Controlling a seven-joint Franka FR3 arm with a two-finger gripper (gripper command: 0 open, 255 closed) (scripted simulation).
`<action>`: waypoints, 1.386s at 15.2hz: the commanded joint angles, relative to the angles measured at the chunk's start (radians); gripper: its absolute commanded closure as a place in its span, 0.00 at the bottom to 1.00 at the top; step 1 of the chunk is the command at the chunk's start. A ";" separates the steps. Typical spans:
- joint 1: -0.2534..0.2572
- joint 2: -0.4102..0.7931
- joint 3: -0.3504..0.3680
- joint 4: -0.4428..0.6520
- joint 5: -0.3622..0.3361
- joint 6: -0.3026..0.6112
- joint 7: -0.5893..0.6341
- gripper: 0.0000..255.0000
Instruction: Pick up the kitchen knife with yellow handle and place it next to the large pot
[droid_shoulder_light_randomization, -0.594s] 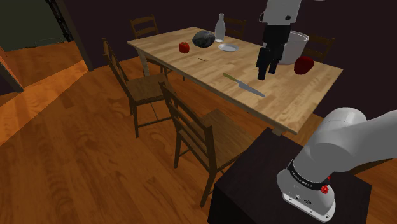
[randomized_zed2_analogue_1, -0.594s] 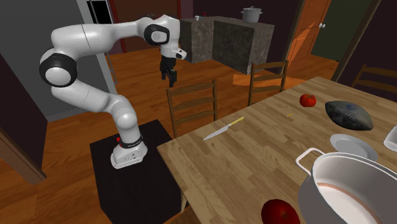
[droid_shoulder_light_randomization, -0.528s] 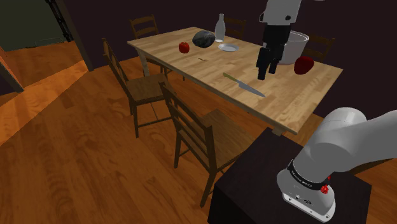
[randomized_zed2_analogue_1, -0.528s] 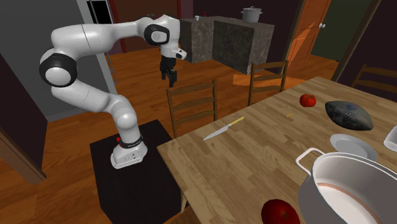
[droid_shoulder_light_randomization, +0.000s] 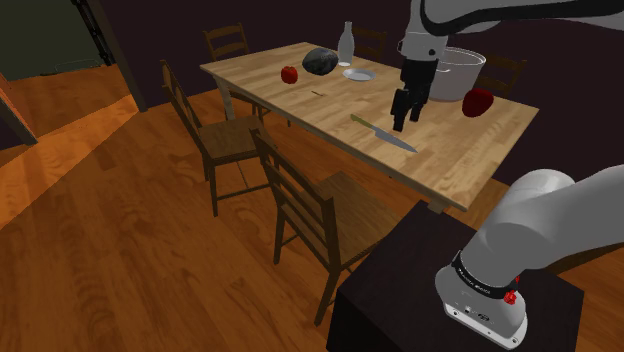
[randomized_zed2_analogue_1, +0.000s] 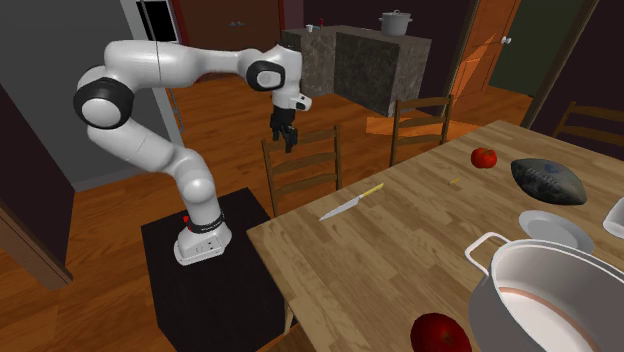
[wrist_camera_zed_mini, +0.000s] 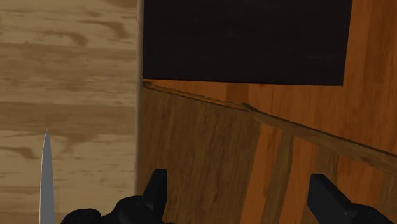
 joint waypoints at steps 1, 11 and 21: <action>-0.012 0.053 -0.032 0.005 -0.023 0.060 -0.036 0.00; -0.041 0.342 -0.156 0.064 -0.052 0.345 -0.172 0.00; -0.070 0.695 -0.247 0.253 0.052 0.551 -0.345 0.00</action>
